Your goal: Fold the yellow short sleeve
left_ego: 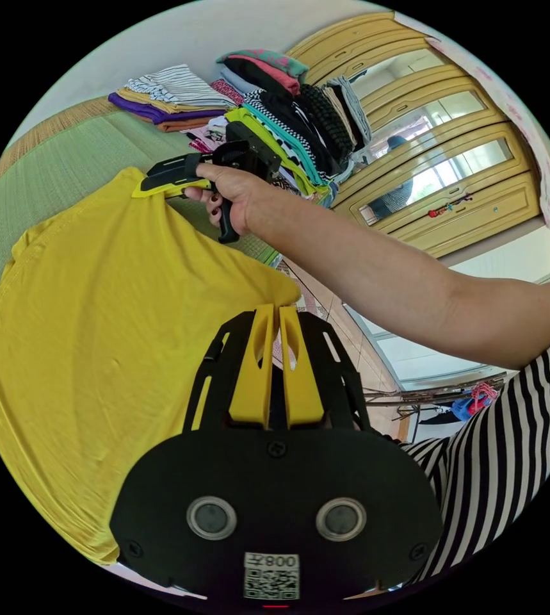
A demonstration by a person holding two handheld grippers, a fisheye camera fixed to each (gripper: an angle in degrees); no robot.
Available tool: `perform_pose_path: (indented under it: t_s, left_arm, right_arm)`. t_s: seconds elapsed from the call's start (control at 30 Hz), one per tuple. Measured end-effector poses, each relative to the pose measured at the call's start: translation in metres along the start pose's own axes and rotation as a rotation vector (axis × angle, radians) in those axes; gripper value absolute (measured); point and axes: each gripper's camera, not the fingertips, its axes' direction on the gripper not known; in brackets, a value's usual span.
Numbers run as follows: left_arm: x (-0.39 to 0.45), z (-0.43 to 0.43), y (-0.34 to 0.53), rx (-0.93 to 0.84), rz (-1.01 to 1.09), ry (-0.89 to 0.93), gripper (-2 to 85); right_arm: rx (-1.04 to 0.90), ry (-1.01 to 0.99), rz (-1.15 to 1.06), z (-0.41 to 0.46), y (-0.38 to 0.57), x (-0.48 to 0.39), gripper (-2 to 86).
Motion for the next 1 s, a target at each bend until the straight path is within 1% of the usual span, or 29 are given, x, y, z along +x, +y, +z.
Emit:
perform_pose_path:
  t_s: [0.2, 0.33, 0.63, 1.0]
  left_arm:
    - [-0.031, 0.001, 0.04, 0.031, -0.027, 0.025, 1.0]
    - [-0.053, -0.005, 0.074, 0.082, -0.043, 0.037, 1.1]
    - [-0.102, -0.021, 0.166, 0.184, -0.07, 0.054, 1.1]
    - [-0.182, -0.043, 0.31, 0.352, -0.182, 0.091, 1.0]
  right_arm:
    - [0.016, -0.003, 0.004, 0.01, 0.008, -0.017, 1.0]
    - [0.023, 0.004, -0.02, 0.016, 0.014, -0.038, 1.0]
    - [0.047, -0.018, -0.118, 0.038, 0.038, -0.118, 1.0]
    - [0.06, -0.039, -0.214, 0.108, 0.077, -0.222, 1.0]
